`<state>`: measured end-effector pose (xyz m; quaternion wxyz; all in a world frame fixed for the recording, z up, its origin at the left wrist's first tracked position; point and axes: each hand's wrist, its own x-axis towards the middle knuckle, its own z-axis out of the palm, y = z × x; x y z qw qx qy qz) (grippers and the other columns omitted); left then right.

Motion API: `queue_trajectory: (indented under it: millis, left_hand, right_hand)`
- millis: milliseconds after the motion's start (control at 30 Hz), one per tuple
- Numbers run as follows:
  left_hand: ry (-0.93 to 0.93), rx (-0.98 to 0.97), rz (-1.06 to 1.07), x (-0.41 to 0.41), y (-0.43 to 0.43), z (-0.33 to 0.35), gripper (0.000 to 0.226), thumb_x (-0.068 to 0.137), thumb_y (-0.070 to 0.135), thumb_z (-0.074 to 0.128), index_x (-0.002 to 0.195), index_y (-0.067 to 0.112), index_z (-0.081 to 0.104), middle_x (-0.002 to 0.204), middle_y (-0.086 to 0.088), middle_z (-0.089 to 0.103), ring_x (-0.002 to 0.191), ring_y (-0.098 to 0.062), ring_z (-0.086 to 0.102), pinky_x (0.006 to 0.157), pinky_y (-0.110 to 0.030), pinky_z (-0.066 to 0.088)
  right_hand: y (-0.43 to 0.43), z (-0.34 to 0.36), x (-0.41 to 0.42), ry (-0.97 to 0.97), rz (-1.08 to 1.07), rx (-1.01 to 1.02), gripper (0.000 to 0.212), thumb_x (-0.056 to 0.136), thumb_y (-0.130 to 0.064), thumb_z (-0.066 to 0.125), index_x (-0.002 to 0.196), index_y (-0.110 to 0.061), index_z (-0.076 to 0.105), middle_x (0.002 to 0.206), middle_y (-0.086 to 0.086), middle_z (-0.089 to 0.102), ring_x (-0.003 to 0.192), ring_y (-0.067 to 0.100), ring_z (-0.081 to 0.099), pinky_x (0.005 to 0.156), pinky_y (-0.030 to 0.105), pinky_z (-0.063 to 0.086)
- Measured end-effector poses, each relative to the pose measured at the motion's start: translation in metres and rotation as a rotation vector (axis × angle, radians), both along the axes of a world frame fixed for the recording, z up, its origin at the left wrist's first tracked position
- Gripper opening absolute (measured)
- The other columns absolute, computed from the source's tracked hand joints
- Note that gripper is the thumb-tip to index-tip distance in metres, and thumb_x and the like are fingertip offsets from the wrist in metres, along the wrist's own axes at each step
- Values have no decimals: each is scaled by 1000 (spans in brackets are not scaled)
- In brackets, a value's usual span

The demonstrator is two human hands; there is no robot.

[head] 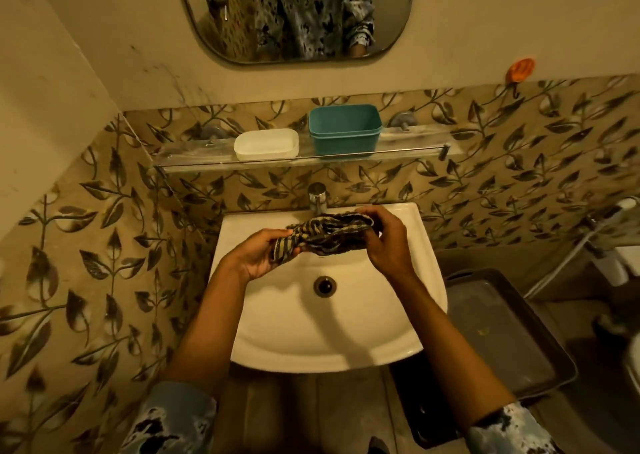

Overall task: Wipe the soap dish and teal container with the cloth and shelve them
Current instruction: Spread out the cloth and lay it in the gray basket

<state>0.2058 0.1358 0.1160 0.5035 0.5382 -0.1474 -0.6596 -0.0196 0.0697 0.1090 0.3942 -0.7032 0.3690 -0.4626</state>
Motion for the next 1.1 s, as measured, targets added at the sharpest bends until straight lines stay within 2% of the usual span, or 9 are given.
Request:
queue_trajectory:
  millis: [133, 200, 333, 467, 667, 767, 833, 967, 1100]
  left_hand:
    - [-653, 107, -398, -29, -6, -5, 26, 91, 15, 55, 110, 0, 63, 102, -18, 68, 88, -25, 67, 73, -34, 57]
    - [-940, -36, -478, -48, -13, 5, 28, 92, 17, 55, 119, 10, 61, 120, -12, 63, 106, -24, 60, 87, -37, 49]
    - [-769, -492, -456, -95, -27, 38, 46, 88, 24, 63, 130, 31, 47, 130, 3, 56, 116, -9, 55, 93, -28, 50]
    - [-858, -657, -415, -133, -42, 55, 49, 81, 24, 72, 126, 22, 53, 114, 9, 58, 103, -2, 58, 75, -5, 50]
    - [-1005, -890, -558, -175, -62, 85, 13, 92, 20, 57, 94, 26, 68, 85, 3, 68, 81, -5, 62, 73, -21, 49]
    - [-1054, -932, -592, -195, -73, 102, 20, 95, 14, 52, 91, 5, 69, 87, -19, 66, 80, -23, 60, 72, -35, 48]
    - [-1062, -969, -596, -206, -80, 110, 24, 96, 11, 49, 90, -8, 64, 85, -27, 63, 77, -28, 56, 70, -36, 46]
    - [-1016, -1010, -566, -236, -92, 123, 26, 96, 11, 50, 82, -6, 63, 75, -10, 55, 73, -15, 49, 64, -28, 37]
    - [-1031, -1017, -518, -257, -107, 118, 22, 95, 14, 51, 83, 4, 66, 77, -5, 61, 71, -9, 53, 67, -26, 42]
  right_hand:
    - [-13, 24, -21, 163, 139, -18, 19, 90, -1, 52, 97, -16, 61, 90, -11, 62, 86, -6, 58, 73, 7, 45]
    - [-19, 33, -26, 315, 213, -60, 19, 90, -6, 53, 96, -24, 59, 93, -8, 61, 88, 3, 57, 76, 14, 44]
    - [-28, 47, -37, 488, 251, -115, 17, 87, -15, 62, 100, -24, 56, 95, -6, 61, 85, 10, 58, 70, 23, 45]
    - [-38, 71, -69, 519, 129, -98, 17, 84, -20, 67, 91, -25, 53, 89, -6, 60, 77, 5, 56, 65, 23, 43]
    - [-43, 101, -134, 493, 58, -74, 19, 78, -24, 76, 79, -14, 60, 72, -9, 59, 65, 4, 55, 61, 27, 42]
    - [-36, 110, -167, 450, 80, 15, 31, 70, -32, 81, 85, -10, 64, 85, 11, 67, 77, 16, 61, 70, 40, 50]
    - [-32, 111, -188, 472, 155, 61, 28, 71, -29, 81, 88, -11, 68, 85, 5, 68, 80, 13, 62, 74, 40, 51]
    - [-24, 110, -232, 523, 159, 119, 26, 80, -13, 73, 106, -10, 70, 106, 2, 70, 98, 12, 64, 84, 21, 52]
    - [-20, 109, -269, 594, 32, 147, 23, 84, -18, 69, 101, -3, 70, 102, 18, 69, 90, 22, 63, 79, 34, 50]
